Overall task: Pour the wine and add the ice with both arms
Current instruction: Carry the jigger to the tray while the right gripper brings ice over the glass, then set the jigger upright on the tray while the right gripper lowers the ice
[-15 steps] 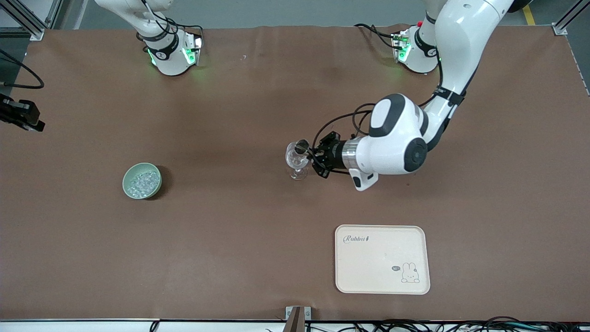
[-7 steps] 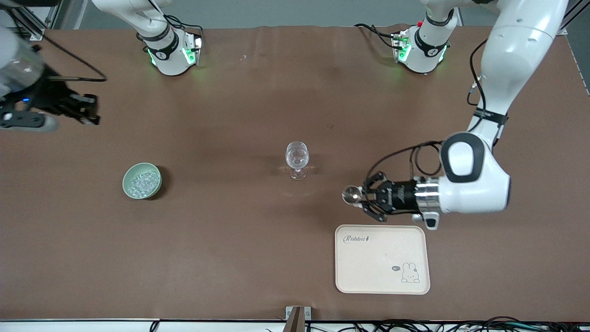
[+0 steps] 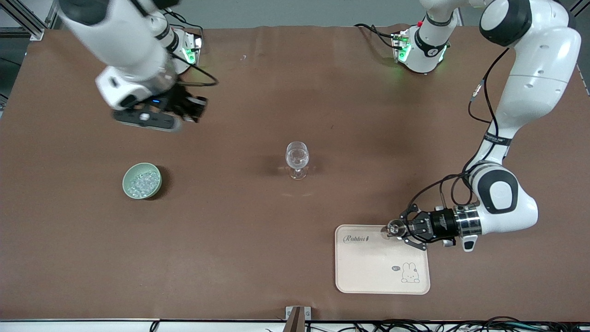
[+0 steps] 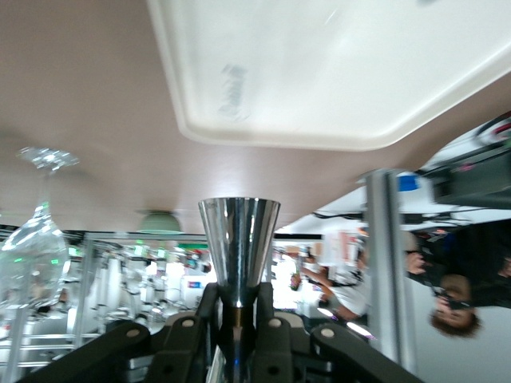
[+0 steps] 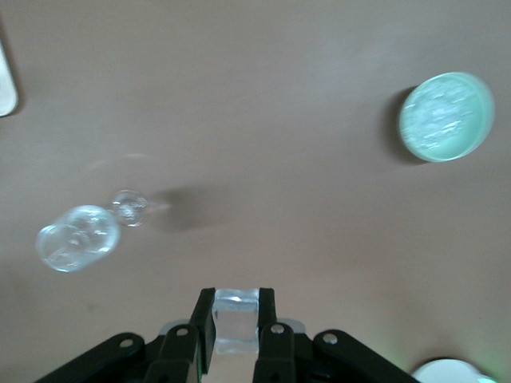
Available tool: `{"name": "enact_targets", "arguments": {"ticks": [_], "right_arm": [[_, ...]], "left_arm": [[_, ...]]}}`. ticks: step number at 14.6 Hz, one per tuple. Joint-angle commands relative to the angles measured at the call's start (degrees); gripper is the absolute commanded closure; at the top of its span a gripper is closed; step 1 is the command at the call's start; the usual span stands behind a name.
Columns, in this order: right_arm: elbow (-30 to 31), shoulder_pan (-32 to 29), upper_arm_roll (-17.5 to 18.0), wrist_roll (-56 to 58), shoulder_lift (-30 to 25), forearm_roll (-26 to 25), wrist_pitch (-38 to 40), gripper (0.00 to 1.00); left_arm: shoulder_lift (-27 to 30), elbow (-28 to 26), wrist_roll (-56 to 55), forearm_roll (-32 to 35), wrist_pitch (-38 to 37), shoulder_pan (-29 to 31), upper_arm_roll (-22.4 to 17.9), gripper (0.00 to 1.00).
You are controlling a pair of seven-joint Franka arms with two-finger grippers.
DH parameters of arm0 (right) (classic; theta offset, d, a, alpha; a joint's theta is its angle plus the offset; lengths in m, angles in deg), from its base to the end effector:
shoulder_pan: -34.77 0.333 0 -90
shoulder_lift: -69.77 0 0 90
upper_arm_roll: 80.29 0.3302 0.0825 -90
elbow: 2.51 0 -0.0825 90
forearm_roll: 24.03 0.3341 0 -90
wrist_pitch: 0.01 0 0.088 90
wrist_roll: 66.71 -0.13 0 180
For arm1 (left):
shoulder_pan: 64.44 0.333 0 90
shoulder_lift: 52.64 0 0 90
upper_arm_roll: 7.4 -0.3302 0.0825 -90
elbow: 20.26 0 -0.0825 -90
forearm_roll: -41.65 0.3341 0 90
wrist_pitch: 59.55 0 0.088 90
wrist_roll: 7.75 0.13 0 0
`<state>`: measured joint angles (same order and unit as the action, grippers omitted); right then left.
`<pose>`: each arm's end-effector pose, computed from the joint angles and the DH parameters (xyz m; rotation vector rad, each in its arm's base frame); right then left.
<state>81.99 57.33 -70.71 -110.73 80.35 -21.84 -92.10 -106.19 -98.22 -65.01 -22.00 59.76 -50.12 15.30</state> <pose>0.4781 0.2960 0.5622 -3.0980 0.3292 0.1270 0.7097 -0.0922 0.2397 1.3339 1.5332 -0.9283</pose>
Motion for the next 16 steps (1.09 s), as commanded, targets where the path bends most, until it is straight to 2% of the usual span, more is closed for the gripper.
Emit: {"name": "enact_targets", "arguments": {"ticks": [1,4,7,9,11,12,13,14,15,16], "right_arm": [[-3.63,2.20,3.25,-9.29,6.80,0.27,-3.69,1.00],[-8.62,7.48,3.16,-15.98,14.88,-1.56,-7.74,0.99],[-15.31,9.94,3.17,-20.73,22.35,-2.63,-10.20,0.99],[-15.59,10.83,3.17,-21.80,24.30,-2.72,-12.84,0.99],[-15.41,11.36,3.17,-21.98,25.10,-2.98,-12.94,0.99],[-15.33,11.36,3.17,-21.98,25.19,-3.42,-12.94,0.99],[-15.24,11.36,3.17,-21.98,25.28,-3.86,-13.03,0.99],[-15.15,11.45,3.17,-21.98,25.71,-3.95,-13.03,0.99],[-15.15,11.79,3.17,-22.33,25.98,-3.95,-13.03,0.99],[-15.15,12.23,3.17,-22.42,26.15,-4.03,-13.11,0.98]], "left_arm": [[-5.15,5.43,1.19,-2.45,3.02,0.09,0.42,0.99],[-8.49,7.37,1.36,-2.62,7.15,0.09,-0.55,0.97],[-11.13,8.43,2.76,-2.71,8.30,0.09,-0.64,0.97],[-12.10,8.35,4.17,-2.71,8.31,0.18,-0.64,0.95],[-12.11,8.17,4.00,-2.71,8.31,0.53,-0.73,0.86],[-12.11,8.00,4.00,-2.71,8.31,0.62,-0.73,0.68],[-12.11,7.82,4.09,-2.62,8.31,0.62,-0.73,0.46],[-11.93,7.73,4.18,-2.54,8.22,0.62,-0.90,0.13],[-11.50,7.56,4.35,-2.27,8.13,0.62,-1.16,0.00],[-11.32,7.47,4.27,-2.18,8.04,0.88,-1.17,0.00]]}}
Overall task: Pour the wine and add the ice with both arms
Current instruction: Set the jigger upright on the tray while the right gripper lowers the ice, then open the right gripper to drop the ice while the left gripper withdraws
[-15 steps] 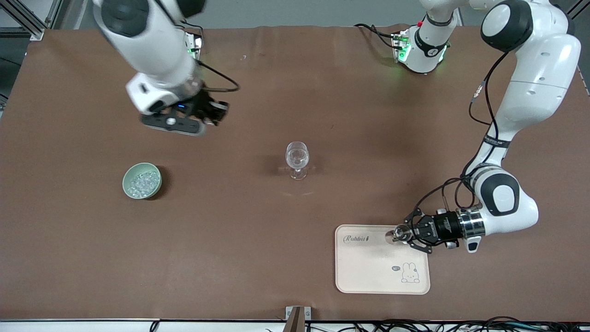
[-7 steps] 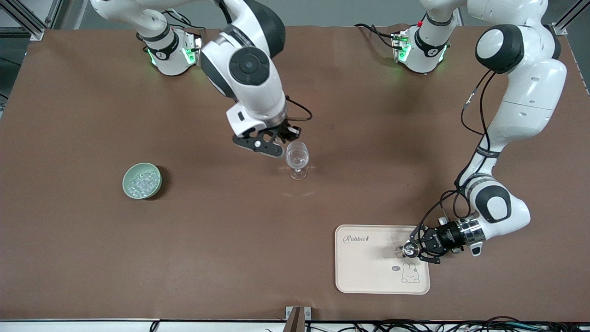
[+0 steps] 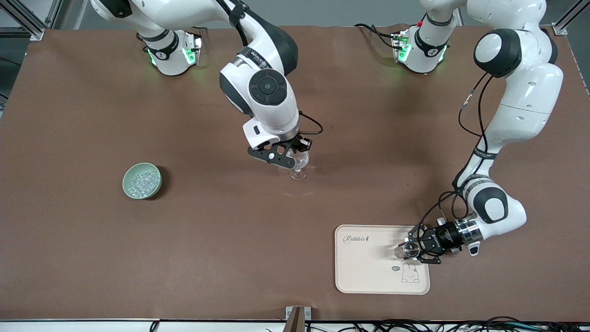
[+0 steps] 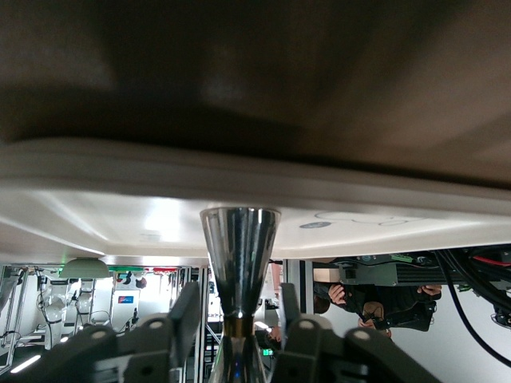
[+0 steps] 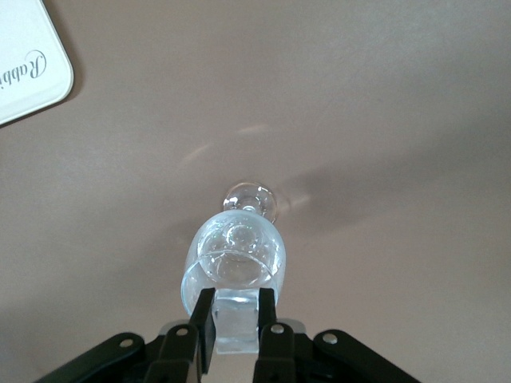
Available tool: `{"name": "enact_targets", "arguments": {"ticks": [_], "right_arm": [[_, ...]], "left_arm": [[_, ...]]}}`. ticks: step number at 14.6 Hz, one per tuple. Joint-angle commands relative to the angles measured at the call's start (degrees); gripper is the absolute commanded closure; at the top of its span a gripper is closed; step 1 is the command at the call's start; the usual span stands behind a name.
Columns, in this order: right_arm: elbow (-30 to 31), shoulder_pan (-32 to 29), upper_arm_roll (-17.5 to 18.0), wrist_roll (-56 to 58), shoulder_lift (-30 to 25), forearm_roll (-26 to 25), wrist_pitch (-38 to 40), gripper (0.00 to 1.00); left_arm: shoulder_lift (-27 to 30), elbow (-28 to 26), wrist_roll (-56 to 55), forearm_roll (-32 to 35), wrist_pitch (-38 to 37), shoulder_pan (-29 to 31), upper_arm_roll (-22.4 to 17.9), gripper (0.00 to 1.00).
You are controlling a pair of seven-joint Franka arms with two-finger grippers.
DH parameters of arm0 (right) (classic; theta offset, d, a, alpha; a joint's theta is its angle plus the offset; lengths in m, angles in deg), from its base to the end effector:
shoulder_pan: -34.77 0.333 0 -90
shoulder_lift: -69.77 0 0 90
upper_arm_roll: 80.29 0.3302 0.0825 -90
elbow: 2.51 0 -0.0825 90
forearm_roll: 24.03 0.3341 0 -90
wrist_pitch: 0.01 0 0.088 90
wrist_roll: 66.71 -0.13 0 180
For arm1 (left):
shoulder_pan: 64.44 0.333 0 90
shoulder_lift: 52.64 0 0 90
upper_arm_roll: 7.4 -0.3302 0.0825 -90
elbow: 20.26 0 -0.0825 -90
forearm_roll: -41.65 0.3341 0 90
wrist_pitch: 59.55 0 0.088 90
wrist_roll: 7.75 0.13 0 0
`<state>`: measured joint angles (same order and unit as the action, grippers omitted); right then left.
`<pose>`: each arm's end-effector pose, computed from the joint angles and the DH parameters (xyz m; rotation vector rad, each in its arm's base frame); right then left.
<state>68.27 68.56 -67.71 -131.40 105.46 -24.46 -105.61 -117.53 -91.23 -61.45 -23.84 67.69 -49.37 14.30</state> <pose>0.5025 0.4709 0.4133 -3.0217 0.5463 0.1534 0.7289 -0.0464 0.1435 1.2129 1.6513 -0.7995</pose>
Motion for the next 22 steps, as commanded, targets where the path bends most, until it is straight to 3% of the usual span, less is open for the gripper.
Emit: {"name": "enact_targets", "arguments": {"ticks": [1,3,7,11,15,20,22], "right_arm": [[-1.43,1.01,0.17,-1.75,1.31,-1.41,-0.05,0.98],[-1.43,1.10,0.17,-1.83,1.49,-1.33,-0.40,0.97],[-1.17,1.37,0.17,-1.83,1.75,-1.33,-0.75,0.93],[-1.08,1.63,0.17,-1.83,2.28,-1.33,-0.84,0.87],[-1.08,1.72,0.17,-1.83,2.54,-1.24,-0.84,0.75],[-1.08,1.72,0.17,-1.75,2.54,-1.33,-0.84,0.50],[-1.08,1.72,0.26,-1.66,2.45,-1.33,-0.84,0.42]], "left_arm": [[0.63,0.39,0.70,0.01,-0.15,1.00,-0.16,0.00],[3.52,-0.31,0.96,6.91,-3.38,3.90,-0.16,0.00],[9.58,-0.14,1.05,32.98,-13.92,9.52,0.45,0.00],[19.94,0.04,4.82,57.71,-23.95,9.01,3.25,0.00],[29.71,-0.23,13.33,69.16,-28.36,9.01,7.04,0.00],[38.33,-0.14,30.90,71.72,-33.98,9.01,8.45,0.00],[41.40,-0.23,35.48,75.93,-35.04,8.75,8.80,0.00]]}}
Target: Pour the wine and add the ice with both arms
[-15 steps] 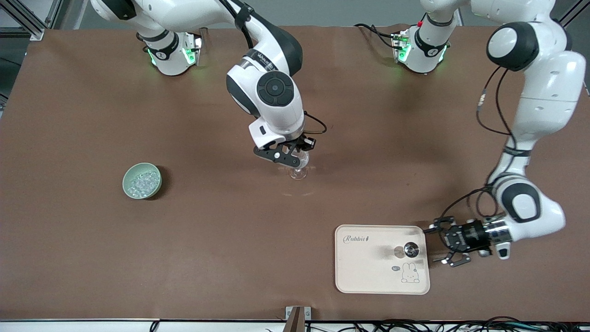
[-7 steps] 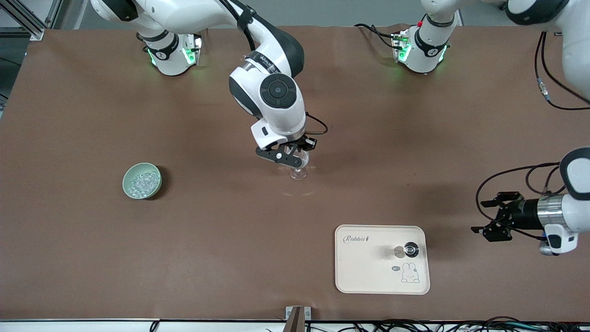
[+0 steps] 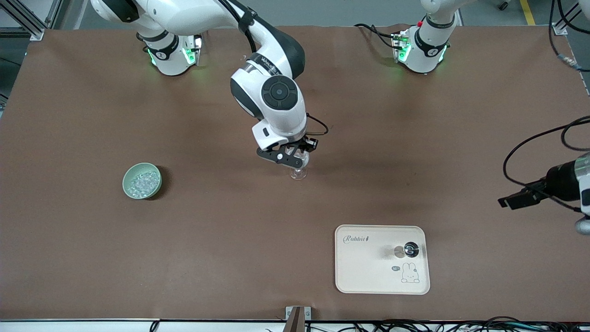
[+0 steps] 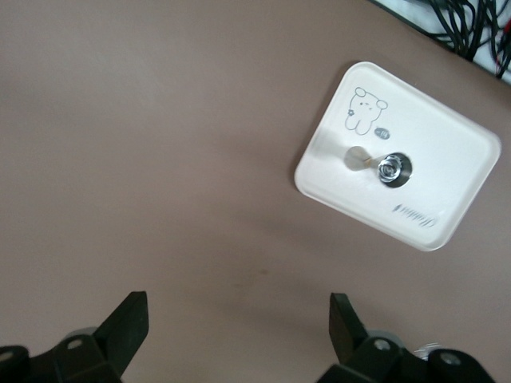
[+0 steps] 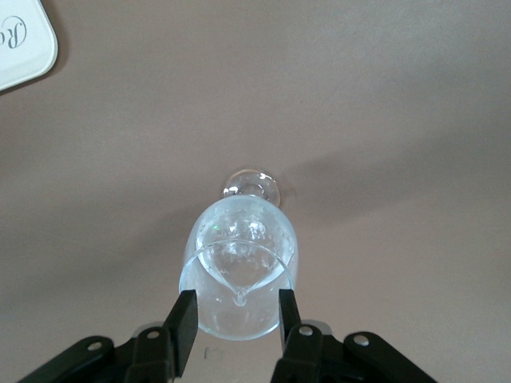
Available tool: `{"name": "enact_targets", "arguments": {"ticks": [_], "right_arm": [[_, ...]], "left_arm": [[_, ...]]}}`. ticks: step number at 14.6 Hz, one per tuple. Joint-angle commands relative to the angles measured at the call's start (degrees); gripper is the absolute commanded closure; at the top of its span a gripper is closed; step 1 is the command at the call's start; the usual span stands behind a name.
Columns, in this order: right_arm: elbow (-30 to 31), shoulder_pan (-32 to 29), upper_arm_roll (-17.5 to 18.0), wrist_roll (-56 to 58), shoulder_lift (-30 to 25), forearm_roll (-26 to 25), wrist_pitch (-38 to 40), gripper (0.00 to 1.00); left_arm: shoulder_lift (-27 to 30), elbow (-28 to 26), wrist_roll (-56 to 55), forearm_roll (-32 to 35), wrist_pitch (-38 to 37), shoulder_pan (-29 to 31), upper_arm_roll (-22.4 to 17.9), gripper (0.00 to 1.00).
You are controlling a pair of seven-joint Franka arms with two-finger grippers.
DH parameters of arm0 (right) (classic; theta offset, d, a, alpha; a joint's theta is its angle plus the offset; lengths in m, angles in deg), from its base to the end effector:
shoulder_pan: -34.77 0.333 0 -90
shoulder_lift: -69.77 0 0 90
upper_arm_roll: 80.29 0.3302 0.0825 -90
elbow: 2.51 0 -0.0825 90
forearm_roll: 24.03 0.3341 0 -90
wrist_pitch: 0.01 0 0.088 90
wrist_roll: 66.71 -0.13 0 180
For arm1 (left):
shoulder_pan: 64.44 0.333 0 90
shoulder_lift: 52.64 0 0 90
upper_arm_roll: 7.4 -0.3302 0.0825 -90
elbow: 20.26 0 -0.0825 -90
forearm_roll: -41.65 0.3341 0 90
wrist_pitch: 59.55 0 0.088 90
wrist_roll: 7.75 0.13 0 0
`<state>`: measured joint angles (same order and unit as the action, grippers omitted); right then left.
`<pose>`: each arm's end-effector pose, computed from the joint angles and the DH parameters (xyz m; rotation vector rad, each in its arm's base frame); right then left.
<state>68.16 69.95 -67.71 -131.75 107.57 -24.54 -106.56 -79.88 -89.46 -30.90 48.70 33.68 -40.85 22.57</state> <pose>0.4950 0.4859 0.3904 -3.0374 0.5253 0.1778 0.6387 0.0216 0.5265 2.9938 0.5064 -0.0368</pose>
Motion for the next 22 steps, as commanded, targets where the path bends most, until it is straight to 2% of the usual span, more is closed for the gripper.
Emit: {"name": "enact_targets", "arguments": {"ticks": [1,2,3,4,5,7,9,14,16,18,19,22], "right_arm": [[-1.06,0.24,0.17,-1.32,0.26,-1.24,0.20,0.37],[-1.15,-0.20,0.16,-0.97,0.00,-1.16,0.46,0.36],[-1.41,-0.72,0.16,-0.88,-0.62,-1.16,0.90,0.24],[-1.42,-1.25,-0.27,-0.79,-1.41,-1.42,1.86,0.07],[-1.42,-2.13,-0.27,-0.62,-4.20,-2.64,3.44,0.00],[-1.07,-4.67,0.34,-0.09,-9.65,-8.07,5.64,0.00],[-1.06,-6.95,0.25,2.79,-13.79,-9.85,10.63,0.00],[0.51,-18.46,-0.10,19.75,-23.37,-10.91,21.90,0.00],[5.68,-22.68,-0.88,24.50,-28.37,-11.09,22.00,0.00],[7.63,-26.81,-1.50,30.20,-30.67,-11.00,21.82,0.00],[7.64,-27.61,-2.72,32.76,-31.03,-10.91,22.08,0.00],[7.81,-28.06,-9.66,42.50,-32.17,-9.77,22.52,0.00]], "left_arm": [[5.25,-1.99,6.53,3.58,-2.26,0.22,1.14,0.00],[7.44,-2.25,7.59,3.15,-2.96,-0.21,0.88,0.00],[10.77,-4.26,8.47,3.06,-3.06,-2.48,-0.25,0.00],[14.63,-7.50,9.08,2.71,-3.15,-5.37,-3.48,0.00],[17.97,-10.49,10.31,1.49,-3.15,-8.27,-6.56,0.00],[24.13,-16.38,11.72,-2.81,-3.06,-14.95,-14.37,0.00],[28.62,-21.65,12.08,-6.07,-3.06,-20.67,-21.24,0.00],[35.49,-29.67,12.17,-6.08,-2.36,-23.59,-22.15,0.00],[35.59,-29.42,12.60,-6.00,-2.88,-23.25,-22.06,0.00],[34.80,-27.84,13.22,-5.82,-4.02,-23.16,-21.97,0.00],[34.36,-26.96,13.22,-5.47,-4.37,-23.24,-21.97,0.00],[32.52,-24.85,13.05,-5.29,-4.38,-23.24,-21.88,0.00]]}}
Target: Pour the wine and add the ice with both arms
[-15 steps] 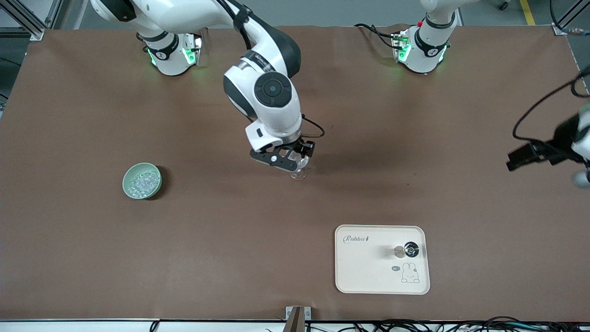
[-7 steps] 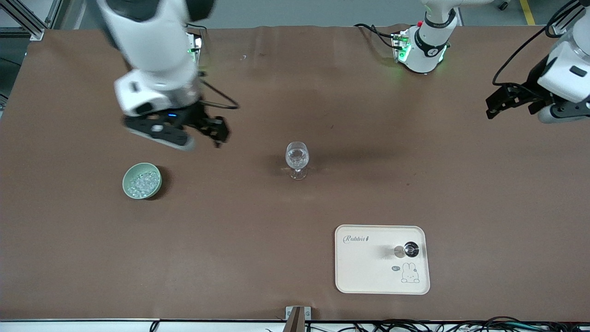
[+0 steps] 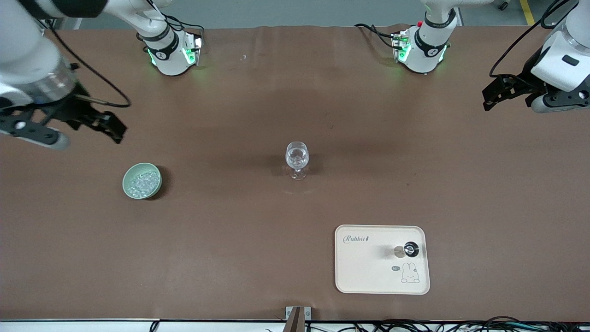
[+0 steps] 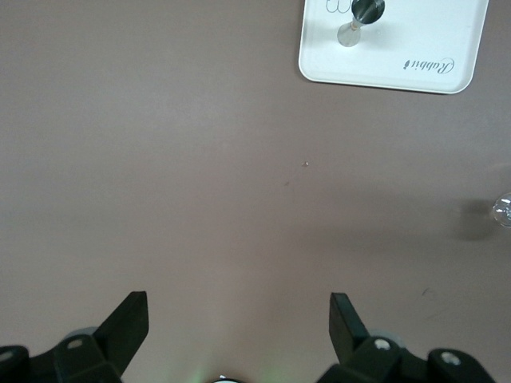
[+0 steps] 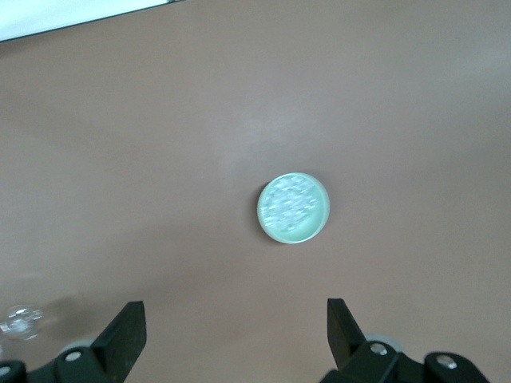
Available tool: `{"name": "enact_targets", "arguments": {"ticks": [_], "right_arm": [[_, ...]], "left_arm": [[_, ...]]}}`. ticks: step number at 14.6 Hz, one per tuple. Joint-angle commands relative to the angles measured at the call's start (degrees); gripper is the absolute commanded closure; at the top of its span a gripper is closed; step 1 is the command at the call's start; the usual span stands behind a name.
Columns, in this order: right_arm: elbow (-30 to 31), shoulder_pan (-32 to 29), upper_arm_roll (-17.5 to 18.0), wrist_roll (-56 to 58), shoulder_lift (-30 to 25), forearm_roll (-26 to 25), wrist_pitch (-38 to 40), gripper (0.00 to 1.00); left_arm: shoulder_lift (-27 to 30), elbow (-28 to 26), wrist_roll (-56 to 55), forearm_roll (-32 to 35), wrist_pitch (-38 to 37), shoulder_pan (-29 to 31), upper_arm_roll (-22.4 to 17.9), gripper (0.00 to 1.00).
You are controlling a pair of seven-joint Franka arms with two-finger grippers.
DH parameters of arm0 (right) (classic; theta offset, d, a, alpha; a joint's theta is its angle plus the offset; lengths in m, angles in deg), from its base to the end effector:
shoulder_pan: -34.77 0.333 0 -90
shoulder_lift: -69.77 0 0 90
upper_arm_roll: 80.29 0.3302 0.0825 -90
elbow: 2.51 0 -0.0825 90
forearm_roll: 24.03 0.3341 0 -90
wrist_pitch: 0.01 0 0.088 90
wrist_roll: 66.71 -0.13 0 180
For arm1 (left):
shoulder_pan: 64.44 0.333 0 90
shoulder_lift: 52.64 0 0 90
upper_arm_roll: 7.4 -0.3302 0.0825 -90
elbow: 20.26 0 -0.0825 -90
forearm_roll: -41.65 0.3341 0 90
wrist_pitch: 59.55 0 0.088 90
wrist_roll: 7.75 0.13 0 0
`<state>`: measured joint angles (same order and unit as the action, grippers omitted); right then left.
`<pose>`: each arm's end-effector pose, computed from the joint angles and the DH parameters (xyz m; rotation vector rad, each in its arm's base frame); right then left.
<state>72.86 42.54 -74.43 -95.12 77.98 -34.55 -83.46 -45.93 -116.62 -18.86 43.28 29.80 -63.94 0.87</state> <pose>0.5308 0.0974 0.6395 2.9539 -0.4160 0.0875 0.4603 -0.0635 0.6242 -3.0945 -0.0922 -0.0016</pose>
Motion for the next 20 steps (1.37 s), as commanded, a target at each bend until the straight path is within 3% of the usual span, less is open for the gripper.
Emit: {"name": "enact_targets", "arguments": {"ticks": [1,3,5,11,13,15,20], "right_arm": [[3.11,-1.52,-5.04,10.09,-2.76,1.71,-0.57,0.00],[3.20,-2.32,-9.96,16.70,-3.47,5.32,-0.49,0.00],[3.64,-3.89,-11.65,20.14,-3.73,5.68,-0.57,0.00],[11.37,-6.89,-11.39,21.56,-8.48,7.00,-5.49,0.00],[11.29,-8.11,-10.87,21.56,-8.48,7.09,-5.50,0.00],[11.29,-11.28,-7.10,21.56,-8.48,7.09,-5.23,0.00],[11.20,-10.94,-7.18,21.56,-8.48,7.00,-4.97,0.00]], "left_arm": [[-1.52,2.57,1.00,0.13,-0.50,-0.23,-0.18,0.00],[-1.52,2.57,0.92,0.22,-0.58,-0.32,-0.09,0.00],[-1.44,2.48,1.09,0.22,-2.15,-0.32,-0.01,0.00],[-1.52,2.92,1.09,0.22,-2.69,-0.06,-0.09,0.00],[-1.52,3.71,1.01,0.22,-2.87,0.03,-0.01,0.00],[-1.44,3.80,1.35,0.22,-3.92,-0.15,0.08,0.00],[-1.35,3.80,6.88,-0.57,-4.28,0.03,0.08,0.00]]}}
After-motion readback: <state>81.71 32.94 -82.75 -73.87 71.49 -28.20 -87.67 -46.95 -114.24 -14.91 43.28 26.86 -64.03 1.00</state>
